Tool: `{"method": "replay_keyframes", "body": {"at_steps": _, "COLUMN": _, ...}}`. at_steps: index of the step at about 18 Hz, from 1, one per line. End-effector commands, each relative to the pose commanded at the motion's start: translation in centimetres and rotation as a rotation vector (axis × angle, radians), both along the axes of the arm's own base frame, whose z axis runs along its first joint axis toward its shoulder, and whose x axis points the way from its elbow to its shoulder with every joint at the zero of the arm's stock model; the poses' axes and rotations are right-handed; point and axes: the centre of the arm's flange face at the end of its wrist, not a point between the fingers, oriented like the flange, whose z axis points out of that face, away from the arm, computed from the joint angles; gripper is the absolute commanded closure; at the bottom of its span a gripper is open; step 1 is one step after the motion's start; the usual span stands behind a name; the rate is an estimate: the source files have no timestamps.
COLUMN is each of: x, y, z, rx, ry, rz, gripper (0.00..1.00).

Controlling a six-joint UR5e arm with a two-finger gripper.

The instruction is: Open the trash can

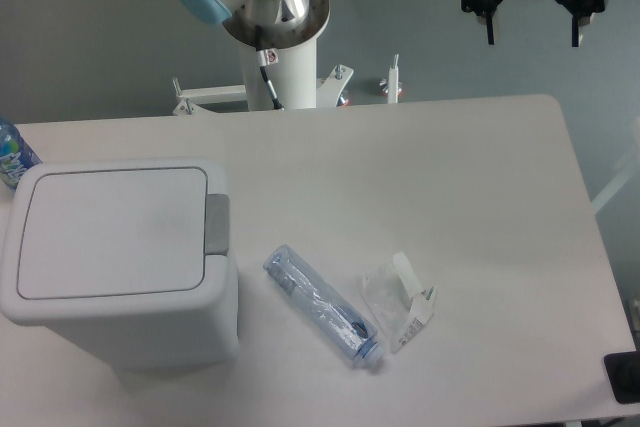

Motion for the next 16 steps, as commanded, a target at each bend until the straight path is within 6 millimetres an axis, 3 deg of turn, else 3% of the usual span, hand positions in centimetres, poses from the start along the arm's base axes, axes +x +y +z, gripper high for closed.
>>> {"method": "replay_keyframes", "body": {"at_steps": 7, "x": 1.4, "y": 6.1, "z": -0.6, "rx": 0.167, "ry": -0.048, "rz": 0.161, "gripper": 0.00}}
{"method": "replay_keyframes", "body": {"at_steps": 16, "x": 6.6, "y": 14.4, "z": -3.0, "rx": 0.336, "ry": -0.287, "rz": 0.405, "gripper": 0.00}}
